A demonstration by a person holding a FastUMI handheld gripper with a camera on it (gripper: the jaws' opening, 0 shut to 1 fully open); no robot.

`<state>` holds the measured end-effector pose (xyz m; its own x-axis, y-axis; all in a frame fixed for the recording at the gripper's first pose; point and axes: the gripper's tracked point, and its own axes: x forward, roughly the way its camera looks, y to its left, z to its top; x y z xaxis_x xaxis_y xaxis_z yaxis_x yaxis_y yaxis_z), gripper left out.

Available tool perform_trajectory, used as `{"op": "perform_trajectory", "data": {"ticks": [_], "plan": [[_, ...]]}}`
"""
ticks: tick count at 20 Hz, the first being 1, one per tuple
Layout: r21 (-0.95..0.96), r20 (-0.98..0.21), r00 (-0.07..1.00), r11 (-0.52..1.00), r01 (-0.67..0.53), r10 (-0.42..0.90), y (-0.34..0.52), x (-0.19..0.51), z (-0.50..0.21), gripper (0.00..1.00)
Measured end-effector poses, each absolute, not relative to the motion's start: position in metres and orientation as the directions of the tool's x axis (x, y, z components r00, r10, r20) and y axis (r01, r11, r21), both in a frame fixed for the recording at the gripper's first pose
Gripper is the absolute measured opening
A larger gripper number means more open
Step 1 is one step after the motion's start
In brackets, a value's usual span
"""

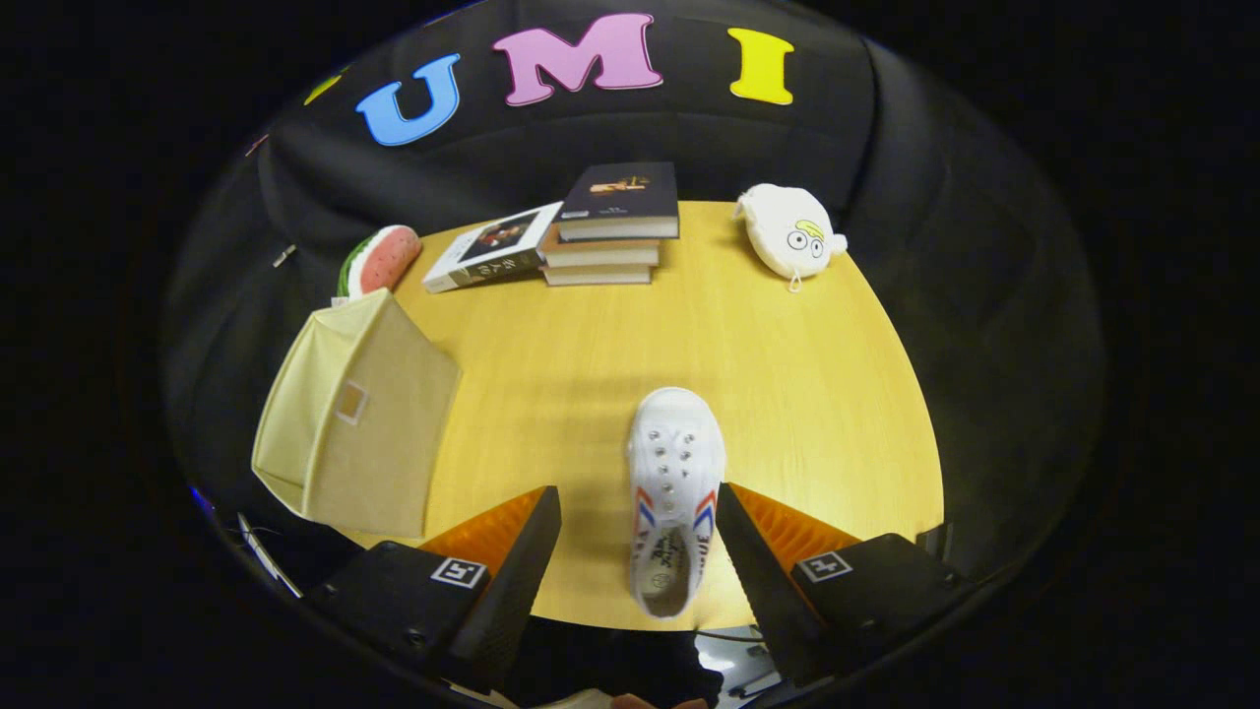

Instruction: Open the storage box then place both shoes into the box .Put the left shoe in first, then the right shoe, with the right side of both shoes facing outward in a uniform manner.

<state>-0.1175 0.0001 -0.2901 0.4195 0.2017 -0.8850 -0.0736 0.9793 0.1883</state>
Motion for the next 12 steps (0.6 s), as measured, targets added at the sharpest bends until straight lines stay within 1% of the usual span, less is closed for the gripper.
{"op": "perform_trajectory", "data": {"ticks": [4, 7, 9, 10, 12], "plan": [[0.172, -0.930, 0.323, 0.984, -0.044, 0.177, -0.026, -0.133, -0.343, 0.98], [0.152, -0.952, 0.260, 0.987, -0.049, 0.159, -0.037, -0.139, -0.376, 0.96], [0.176, -0.955, 0.232, 0.983, -0.048, 0.183, -0.033, -0.139, -0.388, 0.90], [0.197, -0.955, 0.216, 0.979, -0.048, 0.202, -0.027, -0.139, -0.393, 0.85], [0.243, -0.951, 0.183, 0.968, -0.054, 0.249, -0.012, -0.138, -0.398, 0.77]]}}
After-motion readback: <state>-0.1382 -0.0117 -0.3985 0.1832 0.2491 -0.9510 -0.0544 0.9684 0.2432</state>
